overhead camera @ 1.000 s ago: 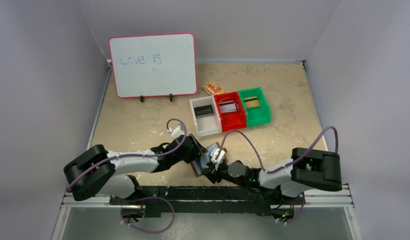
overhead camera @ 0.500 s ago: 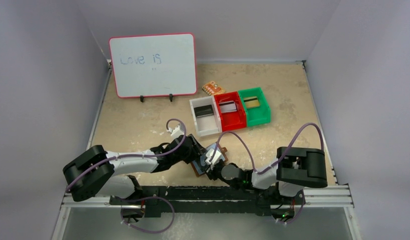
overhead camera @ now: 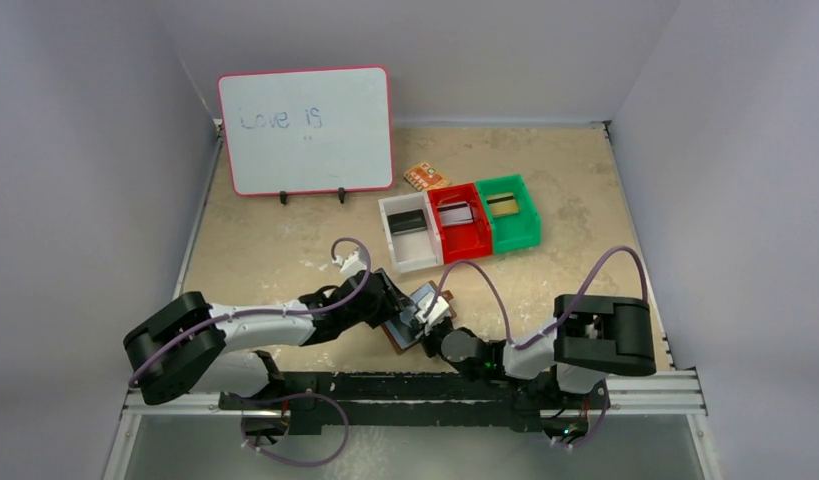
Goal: Take the credit cards out of the card holder
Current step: Remove the credit card from the card holder.
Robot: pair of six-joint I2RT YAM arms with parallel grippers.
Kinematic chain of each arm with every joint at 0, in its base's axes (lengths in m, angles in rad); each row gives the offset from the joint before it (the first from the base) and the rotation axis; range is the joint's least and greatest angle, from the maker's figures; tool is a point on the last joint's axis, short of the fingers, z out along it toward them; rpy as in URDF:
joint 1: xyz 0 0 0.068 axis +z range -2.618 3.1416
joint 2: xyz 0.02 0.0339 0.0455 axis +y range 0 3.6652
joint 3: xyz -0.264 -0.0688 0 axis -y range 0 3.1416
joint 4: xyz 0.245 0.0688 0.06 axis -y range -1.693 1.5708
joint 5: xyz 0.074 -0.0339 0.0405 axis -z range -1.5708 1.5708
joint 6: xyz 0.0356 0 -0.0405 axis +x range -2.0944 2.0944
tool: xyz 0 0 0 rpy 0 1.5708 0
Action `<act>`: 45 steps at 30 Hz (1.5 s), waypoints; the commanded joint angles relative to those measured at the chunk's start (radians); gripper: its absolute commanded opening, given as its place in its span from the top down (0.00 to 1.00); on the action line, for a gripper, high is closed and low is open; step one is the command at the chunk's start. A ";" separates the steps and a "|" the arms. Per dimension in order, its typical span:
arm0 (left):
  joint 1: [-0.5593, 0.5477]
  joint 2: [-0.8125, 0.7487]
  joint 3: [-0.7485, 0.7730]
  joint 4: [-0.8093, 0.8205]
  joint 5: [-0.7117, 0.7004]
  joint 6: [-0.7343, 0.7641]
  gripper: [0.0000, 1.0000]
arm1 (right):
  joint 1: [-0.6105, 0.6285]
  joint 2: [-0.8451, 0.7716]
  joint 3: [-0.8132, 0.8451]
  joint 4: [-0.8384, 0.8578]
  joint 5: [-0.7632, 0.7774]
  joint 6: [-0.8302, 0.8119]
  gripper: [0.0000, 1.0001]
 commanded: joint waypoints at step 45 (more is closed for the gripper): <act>-0.008 -0.126 0.104 -0.054 0.027 0.161 0.46 | -0.156 -0.429 0.049 -0.792 0.198 1.173 1.00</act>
